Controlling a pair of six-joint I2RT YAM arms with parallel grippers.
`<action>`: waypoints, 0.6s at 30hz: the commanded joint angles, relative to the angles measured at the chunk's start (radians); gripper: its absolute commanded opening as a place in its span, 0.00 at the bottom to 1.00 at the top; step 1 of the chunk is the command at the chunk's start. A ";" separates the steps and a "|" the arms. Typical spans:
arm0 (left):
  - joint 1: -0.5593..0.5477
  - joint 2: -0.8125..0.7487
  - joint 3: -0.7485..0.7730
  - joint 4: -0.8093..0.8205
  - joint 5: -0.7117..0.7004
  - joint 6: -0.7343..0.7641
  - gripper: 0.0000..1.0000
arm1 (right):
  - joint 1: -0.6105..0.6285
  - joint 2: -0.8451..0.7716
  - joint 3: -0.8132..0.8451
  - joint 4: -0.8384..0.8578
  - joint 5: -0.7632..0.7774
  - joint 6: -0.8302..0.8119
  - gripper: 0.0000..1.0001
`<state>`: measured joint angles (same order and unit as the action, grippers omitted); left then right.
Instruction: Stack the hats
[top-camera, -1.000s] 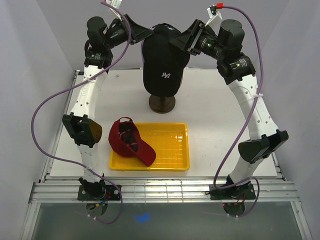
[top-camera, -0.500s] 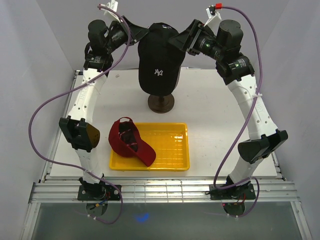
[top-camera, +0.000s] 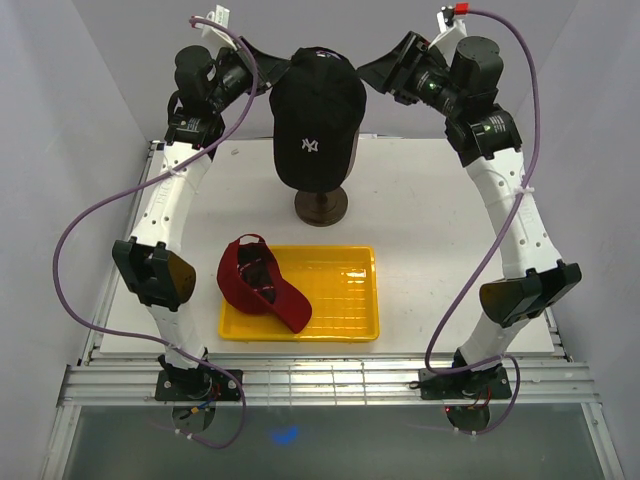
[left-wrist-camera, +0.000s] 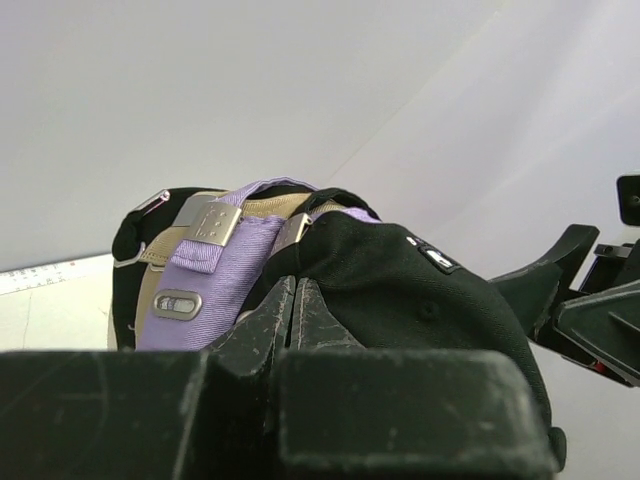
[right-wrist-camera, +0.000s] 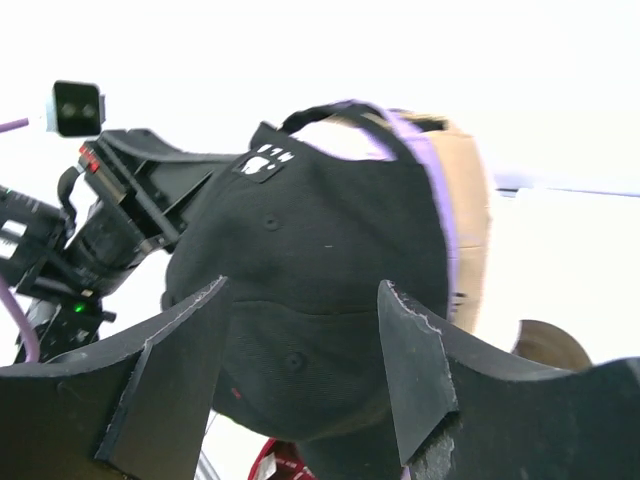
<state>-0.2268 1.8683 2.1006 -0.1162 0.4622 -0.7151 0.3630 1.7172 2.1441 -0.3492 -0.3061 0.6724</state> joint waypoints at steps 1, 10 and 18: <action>0.004 -0.028 -0.030 -0.063 -0.056 0.022 0.00 | -0.016 0.013 0.019 0.033 -0.007 -0.010 0.65; 0.006 -0.026 -0.036 -0.069 -0.053 0.014 0.00 | -0.016 0.122 0.068 0.052 -0.054 -0.011 0.64; -0.002 -0.005 -0.028 -0.071 -0.036 0.008 0.00 | -0.016 0.170 0.079 0.070 -0.045 0.007 0.48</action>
<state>-0.2272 1.8679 2.0895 -0.1120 0.4515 -0.7223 0.3435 1.8793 2.1777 -0.3256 -0.3531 0.6758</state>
